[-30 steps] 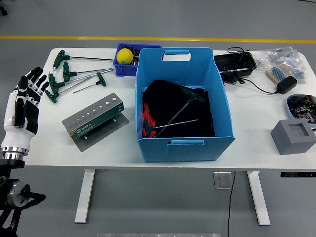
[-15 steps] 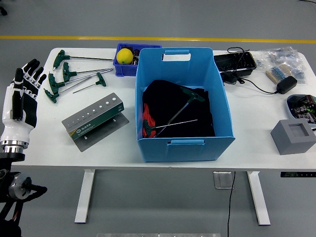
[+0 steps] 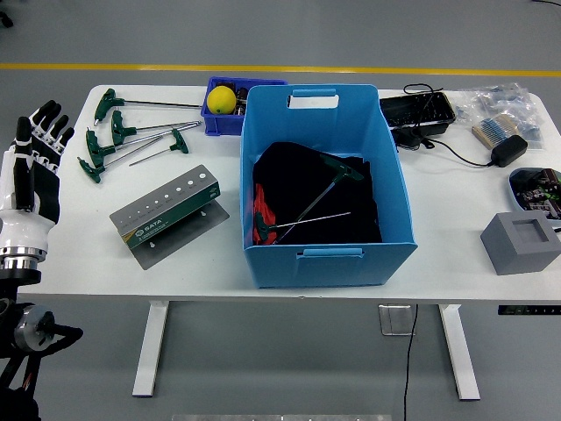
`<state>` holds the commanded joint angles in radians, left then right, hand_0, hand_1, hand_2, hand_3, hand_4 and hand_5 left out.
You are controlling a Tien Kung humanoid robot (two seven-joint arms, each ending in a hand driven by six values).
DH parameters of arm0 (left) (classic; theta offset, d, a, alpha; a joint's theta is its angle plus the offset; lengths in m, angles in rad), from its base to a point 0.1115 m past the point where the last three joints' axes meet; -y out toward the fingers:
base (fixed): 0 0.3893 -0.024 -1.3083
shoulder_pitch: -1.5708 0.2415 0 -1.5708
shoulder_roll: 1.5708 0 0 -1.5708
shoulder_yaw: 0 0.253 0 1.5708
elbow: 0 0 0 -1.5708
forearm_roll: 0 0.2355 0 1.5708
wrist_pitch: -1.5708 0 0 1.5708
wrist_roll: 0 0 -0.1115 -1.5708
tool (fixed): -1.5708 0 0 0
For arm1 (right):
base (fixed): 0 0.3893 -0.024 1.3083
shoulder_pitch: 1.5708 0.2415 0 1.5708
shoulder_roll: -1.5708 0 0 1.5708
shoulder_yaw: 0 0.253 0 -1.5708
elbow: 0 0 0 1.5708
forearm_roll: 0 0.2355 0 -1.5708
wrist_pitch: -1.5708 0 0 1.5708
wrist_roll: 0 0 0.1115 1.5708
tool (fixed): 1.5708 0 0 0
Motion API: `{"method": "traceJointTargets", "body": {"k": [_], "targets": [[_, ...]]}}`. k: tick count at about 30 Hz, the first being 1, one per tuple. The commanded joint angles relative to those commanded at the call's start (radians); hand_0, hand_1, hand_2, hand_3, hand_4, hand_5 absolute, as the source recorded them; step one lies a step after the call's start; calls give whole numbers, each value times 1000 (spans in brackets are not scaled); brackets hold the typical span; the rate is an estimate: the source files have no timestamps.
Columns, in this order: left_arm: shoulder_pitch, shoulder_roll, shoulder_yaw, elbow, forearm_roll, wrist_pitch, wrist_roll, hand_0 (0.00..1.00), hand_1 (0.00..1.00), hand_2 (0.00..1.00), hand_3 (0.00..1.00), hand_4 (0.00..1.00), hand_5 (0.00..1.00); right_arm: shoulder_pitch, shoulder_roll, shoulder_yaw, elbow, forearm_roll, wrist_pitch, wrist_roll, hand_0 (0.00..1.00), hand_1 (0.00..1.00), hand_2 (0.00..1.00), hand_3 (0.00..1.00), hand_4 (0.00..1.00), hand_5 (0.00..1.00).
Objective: Lift tool from toolbox,place it in box,lift tool from toolbox,place it in box
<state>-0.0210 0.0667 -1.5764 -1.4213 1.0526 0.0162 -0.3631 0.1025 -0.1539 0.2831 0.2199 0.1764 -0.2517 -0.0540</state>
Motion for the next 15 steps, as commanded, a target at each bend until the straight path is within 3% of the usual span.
{"method": "traceJointTargets", "body": {"k": [7, 15], "targets": [[-7, -8, 10, 4, 2, 1, 2, 874, 905, 940, 833, 973, 900, 5, 1, -8, 0, 9, 0, 1, 641, 620, 694, 557, 773, 685], [-17, 1, 40, 2, -29, 13, 2, 872, 903, 940, 832, 972, 900, 7, 0, 1, 0, -5, -1, -3, 642, 621, 694, 557, 772, 685]]}}
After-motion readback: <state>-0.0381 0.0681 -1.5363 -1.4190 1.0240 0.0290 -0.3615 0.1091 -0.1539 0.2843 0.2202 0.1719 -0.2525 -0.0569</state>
